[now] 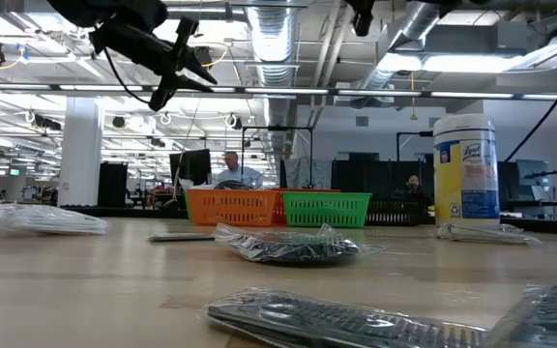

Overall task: Pick & Place Travel size toiletries
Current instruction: Put the black comb into the red bin

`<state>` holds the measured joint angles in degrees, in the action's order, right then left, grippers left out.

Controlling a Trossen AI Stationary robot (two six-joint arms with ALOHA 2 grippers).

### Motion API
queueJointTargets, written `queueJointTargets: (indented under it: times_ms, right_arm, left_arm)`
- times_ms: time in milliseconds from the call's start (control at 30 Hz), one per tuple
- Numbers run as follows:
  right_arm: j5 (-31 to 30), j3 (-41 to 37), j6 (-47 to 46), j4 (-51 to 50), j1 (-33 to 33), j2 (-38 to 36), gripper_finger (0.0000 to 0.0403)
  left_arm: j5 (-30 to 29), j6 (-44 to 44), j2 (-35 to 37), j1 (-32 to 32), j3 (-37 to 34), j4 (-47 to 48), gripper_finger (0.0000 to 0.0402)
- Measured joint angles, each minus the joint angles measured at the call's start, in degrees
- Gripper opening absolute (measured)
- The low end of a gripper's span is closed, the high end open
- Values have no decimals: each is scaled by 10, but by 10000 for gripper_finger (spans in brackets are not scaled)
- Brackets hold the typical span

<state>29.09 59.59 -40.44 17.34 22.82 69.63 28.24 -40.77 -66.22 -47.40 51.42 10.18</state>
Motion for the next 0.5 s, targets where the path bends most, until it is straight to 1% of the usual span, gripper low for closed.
queueJointTargets:
  times_ms: [100, 300, 433, 500]
  right_arm:
    - [-47, 0, -4, 0, -35, 0, 221]
    - [-129, 0, -10, 0, -111, 0, 221]
    - [-151, 0, -10, -1, -151, 0, 221]
    - [-153, 0, -11, -4, -168, 0, 221]
  left_arm:
    - [8, -1, 3, 31, 0, 14, 62]
    - [10, -2, 11, 117, 0, 25, 62]
    - [7, -8, 11, 182, 0, 26, 62]
    - [-11, -16, 11, 218, 0, 26, 62]
